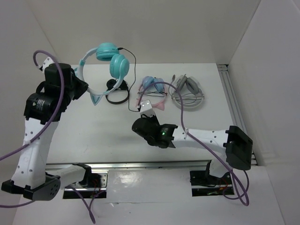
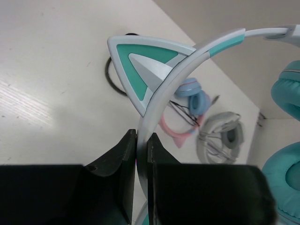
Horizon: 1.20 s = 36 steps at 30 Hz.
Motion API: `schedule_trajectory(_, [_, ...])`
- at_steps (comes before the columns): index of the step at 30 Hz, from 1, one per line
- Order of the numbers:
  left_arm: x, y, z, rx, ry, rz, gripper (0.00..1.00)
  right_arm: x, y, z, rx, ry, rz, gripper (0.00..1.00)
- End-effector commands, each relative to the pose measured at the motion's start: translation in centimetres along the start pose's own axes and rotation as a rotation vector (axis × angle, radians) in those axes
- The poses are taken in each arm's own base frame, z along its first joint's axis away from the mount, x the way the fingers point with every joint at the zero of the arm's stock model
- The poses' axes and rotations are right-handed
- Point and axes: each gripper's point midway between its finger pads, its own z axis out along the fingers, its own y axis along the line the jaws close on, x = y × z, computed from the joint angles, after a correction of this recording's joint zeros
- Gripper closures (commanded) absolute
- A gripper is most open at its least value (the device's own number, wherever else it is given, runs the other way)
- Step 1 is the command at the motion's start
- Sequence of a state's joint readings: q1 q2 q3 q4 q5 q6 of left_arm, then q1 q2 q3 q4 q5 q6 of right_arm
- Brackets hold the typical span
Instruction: Wrap the headphones
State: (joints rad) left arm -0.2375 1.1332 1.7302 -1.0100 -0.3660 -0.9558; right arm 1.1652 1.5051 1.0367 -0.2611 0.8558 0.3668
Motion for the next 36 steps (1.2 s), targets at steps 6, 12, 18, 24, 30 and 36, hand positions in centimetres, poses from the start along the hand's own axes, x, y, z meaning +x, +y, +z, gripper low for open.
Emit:
schedule_trajectory(6, [-2.0,1.1,3.5,-0.075,-0.117,0.112,1.0,0.1,-3.4,-4.8,0.198,0.093,-0.357,1.0])
schedule_trajectory(12, [0.9,4.3,7.9,-0.225,-0.009,0.371,1.0,-3.6,-3.6,-10.7,0.166,0.033,-0.447,1.0])
schedule_trajectory(18, [5.9,7.2,8.1,-0.311,0.028,0.588,1.0,-7.0,-6.6,-13.3,0.195,-0.027,-0.491,1.0])
schedule_trajectory(24, [11.3,8.8,7.3,-0.304,0.128,0.874,1.0,-8.8,-8.3,-13.9,0.278,-0.128,-0.507,1.0])
schedule_trajectory(30, [18.0,6.0,4.4,-0.023,0.239,1.077,1.0,-11.7,-9.4,-14.8,0.382,-0.237,-0.468,1.0])
schedule_trajectory(36, [25.7,3.3,0.4,0.352,0.408,1.255,1.0,-15.7,-11.8,-17.3,0.348,-0.299,-0.332,1.0])
